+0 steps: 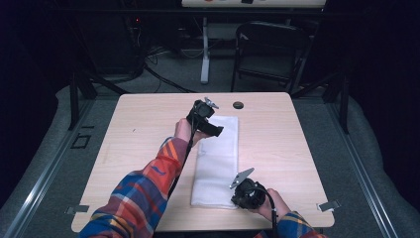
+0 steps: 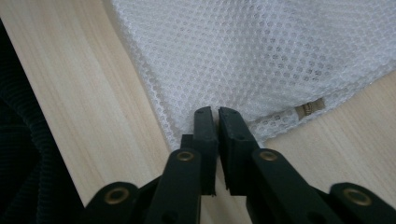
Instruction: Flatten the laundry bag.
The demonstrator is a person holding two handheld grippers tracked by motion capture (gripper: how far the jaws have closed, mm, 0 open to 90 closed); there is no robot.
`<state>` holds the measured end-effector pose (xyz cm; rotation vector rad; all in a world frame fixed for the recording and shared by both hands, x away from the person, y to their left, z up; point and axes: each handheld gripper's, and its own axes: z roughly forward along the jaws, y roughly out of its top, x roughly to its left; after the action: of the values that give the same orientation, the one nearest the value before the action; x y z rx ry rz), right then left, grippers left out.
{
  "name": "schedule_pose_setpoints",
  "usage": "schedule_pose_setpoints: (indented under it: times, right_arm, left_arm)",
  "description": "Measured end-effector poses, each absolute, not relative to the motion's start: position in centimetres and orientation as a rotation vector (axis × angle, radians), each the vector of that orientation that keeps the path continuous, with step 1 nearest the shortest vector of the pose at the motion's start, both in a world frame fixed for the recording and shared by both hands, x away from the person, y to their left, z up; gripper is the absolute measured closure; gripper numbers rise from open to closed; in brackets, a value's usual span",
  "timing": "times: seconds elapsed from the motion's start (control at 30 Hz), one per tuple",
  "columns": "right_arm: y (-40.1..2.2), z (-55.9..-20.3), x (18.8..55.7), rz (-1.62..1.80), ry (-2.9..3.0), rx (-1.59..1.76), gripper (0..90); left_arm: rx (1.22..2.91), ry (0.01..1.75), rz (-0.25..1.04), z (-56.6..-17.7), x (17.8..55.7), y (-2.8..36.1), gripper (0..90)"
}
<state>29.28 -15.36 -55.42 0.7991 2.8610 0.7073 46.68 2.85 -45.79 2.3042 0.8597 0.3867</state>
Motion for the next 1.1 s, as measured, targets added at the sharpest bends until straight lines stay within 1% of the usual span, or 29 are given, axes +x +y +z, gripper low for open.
schedule_pose_setpoints:
  times: [0.13,0.2,0.23,0.27,0.37,0.43,0.53,0.7,0.9,1.1]
  right_arm:
    - [-15.4,-54.8,29.4,0.662,2.852,0.806,64.1]
    - [-15.6,-54.5,29.6,0.686,2.833,0.849,52.0]
    - [-15.6,-54.5,29.6,0.686,2.833,0.849,52.0]
    - [-16.0,-54.2,29.8,0.720,2.835,0.876,39.6]
    - [-16.4,-54.1,29.9,0.751,2.799,0.924,23.6]
    - [-16.6,-53.9,30.0,0.719,2.793,0.948,16.4]
    - [-16.7,-53.7,30.0,0.740,2.773,0.964,14.3]
    - [-16.9,-53.5,30.0,0.749,2.772,0.983,10.7]
    - [-17.3,-53.4,30.2,0.760,2.752,1.016,10.6]
    - [-17.6,-53.5,30.3,0.736,2.737,1.029,13.0]
  left_arm:
    - [2.307,0.838,0.364,-46.2,45.8,3.3,15.6]
    - [2.314,0.829,0.350,-46.5,45.3,3.5,15.0]
    - [2.314,0.829,0.350,-46.5,45.3,3.5,14.4]
    - [2.324,0.808,0.337,-46.8,44.6,3.7,14.2]
    - [2.324,0.798,0.331,-47.0,44.0,3.9,13.1]
    - [2.328,0.778,0.327,-47.3,43.2,4.1,12.8]
    - [2.330,0.759,0.319,-47.6,42.2,4.3,13.9]
    - [2.345,0.731,0.292,-48.4,40.8,4.7,13.1]
    - [2.336,0.724,0.300,-49.0,39.1,5.2,12.6]
    - [2.340,0.721,0.292,-49.3,37.2,6.0,12.4]
